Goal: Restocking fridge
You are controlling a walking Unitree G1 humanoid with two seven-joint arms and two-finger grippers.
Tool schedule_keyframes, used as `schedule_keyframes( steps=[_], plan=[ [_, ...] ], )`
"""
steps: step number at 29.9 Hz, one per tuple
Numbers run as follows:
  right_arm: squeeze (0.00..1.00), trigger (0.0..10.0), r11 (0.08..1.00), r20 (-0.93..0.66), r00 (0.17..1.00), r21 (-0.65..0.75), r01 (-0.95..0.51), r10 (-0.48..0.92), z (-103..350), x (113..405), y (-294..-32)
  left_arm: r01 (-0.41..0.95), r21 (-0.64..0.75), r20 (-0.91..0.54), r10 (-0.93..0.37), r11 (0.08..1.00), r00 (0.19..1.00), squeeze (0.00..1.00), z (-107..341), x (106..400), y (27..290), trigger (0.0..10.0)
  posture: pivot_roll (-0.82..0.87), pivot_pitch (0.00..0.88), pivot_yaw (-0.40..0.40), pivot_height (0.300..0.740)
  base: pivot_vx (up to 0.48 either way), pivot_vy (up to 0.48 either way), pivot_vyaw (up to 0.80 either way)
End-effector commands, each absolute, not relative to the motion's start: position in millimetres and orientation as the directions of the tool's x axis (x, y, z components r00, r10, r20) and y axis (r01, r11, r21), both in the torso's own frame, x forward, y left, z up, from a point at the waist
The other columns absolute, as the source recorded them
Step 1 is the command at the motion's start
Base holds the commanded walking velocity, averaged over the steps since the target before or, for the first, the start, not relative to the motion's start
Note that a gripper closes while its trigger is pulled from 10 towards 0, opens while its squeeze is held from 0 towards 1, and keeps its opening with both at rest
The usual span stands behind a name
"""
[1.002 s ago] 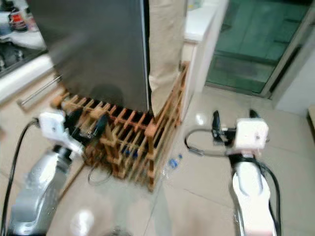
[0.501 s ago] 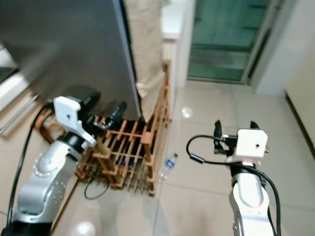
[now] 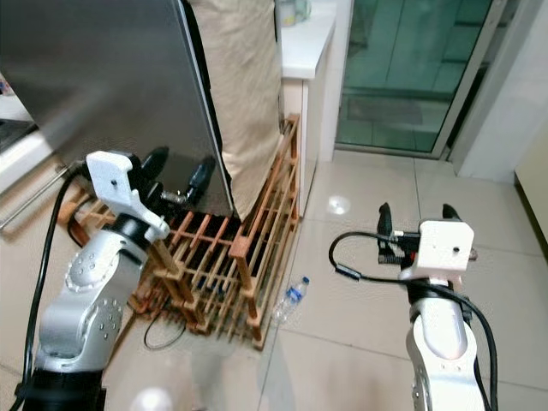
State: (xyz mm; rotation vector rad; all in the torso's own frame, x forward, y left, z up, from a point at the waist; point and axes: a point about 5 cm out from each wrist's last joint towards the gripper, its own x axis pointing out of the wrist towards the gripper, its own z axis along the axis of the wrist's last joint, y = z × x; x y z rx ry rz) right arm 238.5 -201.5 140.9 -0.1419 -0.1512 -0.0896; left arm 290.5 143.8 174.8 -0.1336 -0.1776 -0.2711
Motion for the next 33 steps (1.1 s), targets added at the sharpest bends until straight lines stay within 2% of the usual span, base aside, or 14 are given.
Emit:
schedule_keyframes(
  steps=[1,4,11,21,25,28,30,33],
  plan=[
    [0.0,10.0,0.984,0.145,0.985,-0.139,0.112,-0.092,139.2,235.2,-205.8,0.275,-0.084,0.197,-0.254,0.958,0.947,0.0,180.3,294.6,140.2,10.0,-0.14,0.0,0.076,0.74,0.0,0.0,0.0],
    [0.0,10.0,0.984,0.139,0.986,-0.138,0.108,-0.089,137.0,233.9,-205.3,0.283,-0.086,0.192,-0.263,0.955,0.946,0.0,179.2,293.2,142.1,10.0,-0.13,0.0,0.08,0.74,0.0,0.0,0.0],
    [0.0,10.0,0.985,0.136,0.987,-0.135,0.11,-0.091,134.8,234.5,-204.0,0.324,-0.073,0.192,-0.305,0.943,0.933,0.0,182.0,294.8,132.0,10.0,-0.13,0.0,0.094,0.74,0.48,0.0,0.0],
    [0.0,10.0,0.986,0.134,0.988,-0.137,0.099,-0.081,133.7,237.6,-203.2,0.324,-0.082,0.186,-0.305,0.942,0.934,0.0,182.6,298.9,130.6,10.0,-0.13,0.0,0.088,0.74,0.48,0.0,0.0],
    [0.0,10.0,0.985,0.132,0.989,-0.149,0.09,-0.071,133.2,240.2,-204.7,0.223,-0.144,0.205,-0.191,0.964,0.96,0.0,186.0,305.1,142.4,10.0,-0.13,0.0,0.079,0.74,0.097,0.0,0.0],
    [0.0,10.0,0.985,0.132,0.989,-0.151,0.089,-0.07,133.2,240.8,-204.8,0.207,-0.15,0.203,-0.175,0.967,0.963,0.0,185.9,306.1,144.5,10.0,-0.13,0.0,0.078,0.74,0.0,0.0,0.0],
    [0.0,10.0,0.984,0.13,0.989,-0.155,0.083,-0.063,132.5,242.5,-204.7,0.172,-0.204,0.213,-0.128,0.964,0.969,0.0,189.0,307.8,152.3,10.0,-0.13,0.0,0.077,0.74,0.0,0.0,0.0],
    [0.0,10.0,0.985,0.129,0.99,-0.155,0.076,-0.056,131.5,243.5,-203.5,0.18,-0.213,0.221,-0.132,0.96,0.966,0.0,191.3,307.8,151.6,10.0,-0.12,0.0,0.077,0.74,0.0,0.0,0.0]
  ],
)
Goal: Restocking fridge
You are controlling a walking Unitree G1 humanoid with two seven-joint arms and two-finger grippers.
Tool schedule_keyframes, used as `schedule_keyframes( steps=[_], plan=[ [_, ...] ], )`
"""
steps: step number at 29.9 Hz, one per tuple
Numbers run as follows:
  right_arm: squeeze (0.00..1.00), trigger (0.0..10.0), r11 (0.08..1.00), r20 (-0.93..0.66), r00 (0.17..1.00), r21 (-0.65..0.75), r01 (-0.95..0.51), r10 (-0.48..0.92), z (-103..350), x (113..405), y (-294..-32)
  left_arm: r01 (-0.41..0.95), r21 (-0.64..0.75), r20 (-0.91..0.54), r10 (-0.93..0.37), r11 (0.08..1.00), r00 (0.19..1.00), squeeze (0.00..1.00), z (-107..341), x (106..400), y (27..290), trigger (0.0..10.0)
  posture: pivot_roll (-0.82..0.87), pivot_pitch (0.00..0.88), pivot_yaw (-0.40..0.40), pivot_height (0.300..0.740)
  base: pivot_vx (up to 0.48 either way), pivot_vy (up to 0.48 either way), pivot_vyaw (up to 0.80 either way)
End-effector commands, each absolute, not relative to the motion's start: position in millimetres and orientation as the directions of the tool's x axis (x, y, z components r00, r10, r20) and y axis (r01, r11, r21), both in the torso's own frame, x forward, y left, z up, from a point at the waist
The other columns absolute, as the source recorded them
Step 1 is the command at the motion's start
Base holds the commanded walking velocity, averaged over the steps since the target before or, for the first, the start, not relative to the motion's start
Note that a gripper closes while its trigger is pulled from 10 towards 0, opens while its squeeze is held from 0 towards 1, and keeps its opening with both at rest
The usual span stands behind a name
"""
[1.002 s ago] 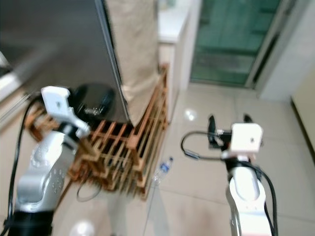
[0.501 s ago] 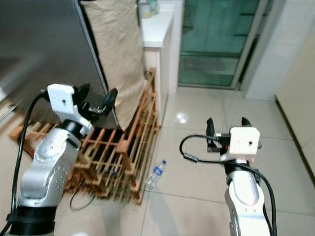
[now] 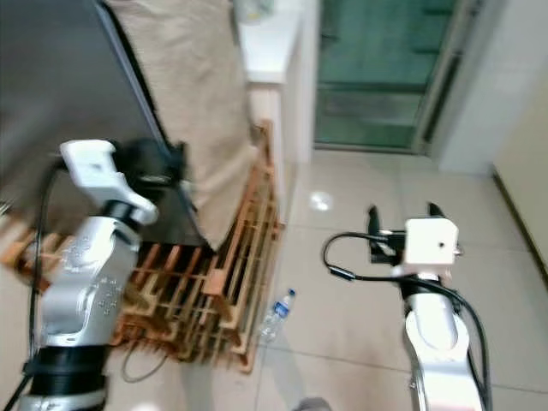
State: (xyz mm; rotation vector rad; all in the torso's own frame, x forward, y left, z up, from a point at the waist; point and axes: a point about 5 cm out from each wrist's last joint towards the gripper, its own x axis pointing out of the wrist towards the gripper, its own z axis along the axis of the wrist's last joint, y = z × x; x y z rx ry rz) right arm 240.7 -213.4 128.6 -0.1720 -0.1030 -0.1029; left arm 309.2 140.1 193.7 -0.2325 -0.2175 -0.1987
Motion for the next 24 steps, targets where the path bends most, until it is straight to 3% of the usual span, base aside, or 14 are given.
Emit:
schedule_keyframes(
  steps=[1,17,20,24],
  plan=[
    [0.0,10.0,0.985,0.129,0.99,-0.155,0.072,-0.052,131.1,244.1,-202.5,0.198,-0.218,0.229,-0.147,0.956,0.962,0.0,193.3,307.7,148.9,10.0,-0.12,0.0,0.078,0.74,0.0,0.0,0.0],
    [0.0,10.0,0.987,0.13,0.99,-0.144,0.073,-0.054,127.0,247.0,-199.4,0.35,-0.209,0.173,-0.317,0.913,0.932,0.0,196.0,317.7,117.3,10.0,-0.12,0.0,0.095,0.74,0.0,0.0,0.0],
    [0.0,10.0,0.988,0.125,0.991,-0.141,0.07,-0.052,125.0,246.4,-197.8,0.384,-0.181,0.132,-0.365,0.905,0.922,0.0,201.5,334.7,99.6,10.0,-0.13,0.0,0.1,0.74,0.0,0.0,0.0],
    [0.0,10.0,0.987,0.13,0.99,-0.143,0.077,-0.059,125.7,246.5,-199.5,0.394,-0.179,0.146,-0.372,0.902,0.917,0.0,212.1,342.8,96.8,10.0,-0.15,0.0,0.11,0.74,0.0,0.0,0.0]
  ],
)
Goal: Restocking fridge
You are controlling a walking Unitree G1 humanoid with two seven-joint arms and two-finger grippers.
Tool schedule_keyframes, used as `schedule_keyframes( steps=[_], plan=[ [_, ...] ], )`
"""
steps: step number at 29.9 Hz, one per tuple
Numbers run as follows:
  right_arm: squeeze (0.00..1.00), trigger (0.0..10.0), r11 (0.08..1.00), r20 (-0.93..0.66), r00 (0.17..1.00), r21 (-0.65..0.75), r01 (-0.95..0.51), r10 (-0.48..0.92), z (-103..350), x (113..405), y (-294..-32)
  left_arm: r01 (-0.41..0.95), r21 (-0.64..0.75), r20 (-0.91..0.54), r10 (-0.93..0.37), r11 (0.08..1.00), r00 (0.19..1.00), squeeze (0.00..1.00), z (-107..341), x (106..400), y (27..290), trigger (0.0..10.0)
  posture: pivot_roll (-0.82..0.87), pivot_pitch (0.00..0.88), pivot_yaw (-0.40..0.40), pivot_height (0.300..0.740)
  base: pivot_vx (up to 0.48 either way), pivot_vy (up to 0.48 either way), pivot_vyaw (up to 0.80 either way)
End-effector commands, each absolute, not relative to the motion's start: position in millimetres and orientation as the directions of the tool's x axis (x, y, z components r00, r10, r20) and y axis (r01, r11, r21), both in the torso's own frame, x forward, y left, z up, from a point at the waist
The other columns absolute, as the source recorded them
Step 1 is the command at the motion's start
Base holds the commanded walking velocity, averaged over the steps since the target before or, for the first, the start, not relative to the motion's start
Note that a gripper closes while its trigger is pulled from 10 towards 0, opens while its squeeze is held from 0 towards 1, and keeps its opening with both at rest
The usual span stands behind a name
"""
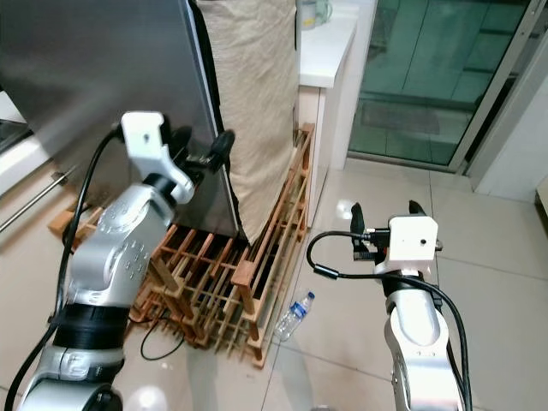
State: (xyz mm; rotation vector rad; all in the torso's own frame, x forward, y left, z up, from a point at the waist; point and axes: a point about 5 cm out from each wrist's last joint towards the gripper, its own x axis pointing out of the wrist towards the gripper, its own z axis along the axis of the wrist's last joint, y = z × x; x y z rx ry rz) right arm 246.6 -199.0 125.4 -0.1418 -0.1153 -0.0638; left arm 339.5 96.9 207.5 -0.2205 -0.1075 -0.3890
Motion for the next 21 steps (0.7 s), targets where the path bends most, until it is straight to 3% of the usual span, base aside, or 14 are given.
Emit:
schedule_keyframes(
  steps=[1,9,14,21],
  plan=[
    [0.0,10.0,0.987,0.13,0.99,-0.143,0.077,-0.059,125.7,246.5,-199.5,0.394,-0.179,0.146,-0.372,0.902,0.917,0.0,212.1,342.8,96.8,10.0,-0.15,0.0,0.11,0.74,0.0,0.0,0.0],
    [0.0,10.0,0.985,0.129,0.989,-0.145,0.094,-0.075,124.8,243.8,-202.1,0.441,-0.202,0.125,-0.424,0.874,0.897,0.0,209.5,340.2,85.7,10.0,-0.15,0.0,0.115,0.74,0.0,0.0,0.0],
    [0.0,10.0,0.985,0.12,0.99,-0.146,0.093,-0.076,122.0,243.2,-202.5,0.44,-0.193,0.078,-0.433,0.877,0.898,0.0,200.5,329.2,98.6,10.0,-0.14,0.0,0.107,0.74,0.0,0.0,0.0],
    [0.0,10.0,0.986,0.116,0.991,-0.147,0.077,-0.06,121.0,246.1,-199.8,0.455,-0.2,0.085,-0.447,0.868,0.89,0.0,200.5,327.2,91.3,10.0,-0.13,0.0,0.098,0.74,0.0,0.0,0.0]
  ],
)
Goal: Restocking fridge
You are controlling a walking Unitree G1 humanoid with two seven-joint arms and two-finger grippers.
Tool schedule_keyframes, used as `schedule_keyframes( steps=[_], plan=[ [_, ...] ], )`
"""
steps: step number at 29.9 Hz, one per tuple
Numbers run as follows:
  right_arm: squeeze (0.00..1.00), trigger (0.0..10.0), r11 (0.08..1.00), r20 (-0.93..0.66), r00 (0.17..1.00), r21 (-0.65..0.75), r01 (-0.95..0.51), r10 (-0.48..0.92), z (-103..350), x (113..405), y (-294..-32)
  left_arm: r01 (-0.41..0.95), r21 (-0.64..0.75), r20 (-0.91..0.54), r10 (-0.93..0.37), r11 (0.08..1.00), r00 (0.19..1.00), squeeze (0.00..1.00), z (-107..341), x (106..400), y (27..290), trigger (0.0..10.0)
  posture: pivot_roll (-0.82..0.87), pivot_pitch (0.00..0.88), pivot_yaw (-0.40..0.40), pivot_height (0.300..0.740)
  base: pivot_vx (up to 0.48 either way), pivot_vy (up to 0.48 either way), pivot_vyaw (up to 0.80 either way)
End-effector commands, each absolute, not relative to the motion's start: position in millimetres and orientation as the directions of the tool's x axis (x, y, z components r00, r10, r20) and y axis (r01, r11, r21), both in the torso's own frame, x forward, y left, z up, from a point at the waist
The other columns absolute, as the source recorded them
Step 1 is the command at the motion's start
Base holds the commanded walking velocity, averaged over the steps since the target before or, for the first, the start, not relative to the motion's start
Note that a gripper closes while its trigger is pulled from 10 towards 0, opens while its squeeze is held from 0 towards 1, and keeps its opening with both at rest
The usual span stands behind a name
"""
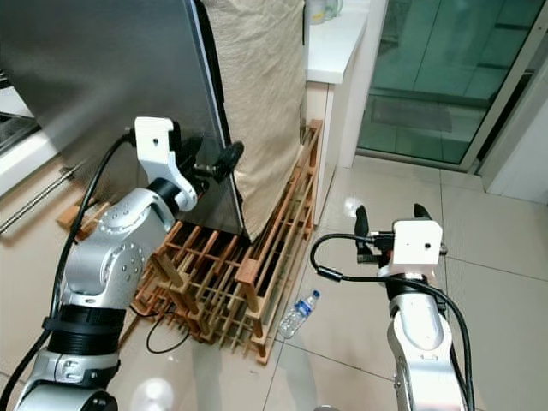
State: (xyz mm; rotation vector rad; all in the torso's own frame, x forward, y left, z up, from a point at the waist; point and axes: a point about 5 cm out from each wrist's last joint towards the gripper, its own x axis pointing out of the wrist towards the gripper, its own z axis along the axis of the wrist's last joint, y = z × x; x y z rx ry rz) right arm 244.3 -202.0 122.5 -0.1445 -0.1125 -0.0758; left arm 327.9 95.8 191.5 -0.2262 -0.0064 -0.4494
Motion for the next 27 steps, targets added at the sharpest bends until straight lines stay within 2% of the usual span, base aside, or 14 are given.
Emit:
schedule_keyframes(
  steps=[1,18,27],
  plan=[
    [0.0,10.0,0.986,0.116,0.991,-0.147,0.076,-0.059,121.0,246.2,-199.6,0.459,-0.198,0.087,-0.451,0.866,0.888,0.0,201.5,327.0,90.3,10.0,-0.13,0.0,0.098,0.74,0.0,0.0,0.0],
    [0.0,10.0,0.985,0.121,0.99,-0.149,0.084,-0.066,121.4,246.9,-201.0,0.506,-0.24,0.094,-0.499,0.828,0.862,0.0,205.9,326.3,76.9,10.0,-0.14,0.0,0.103,0.74,0.0,0.0,0.0],
    [0.0,10.0,0.986,0.123,0.99,-0.148,0.082,-0.064,121.2,247.2,-199.9,0.461,-0.237,0.082,-0.455,0.855,0.887,0.0,204.6,334.0,70.7,10.0,-0.15,0.0,0.106,0.74,0.0,0.0,0.0]
  ],
)
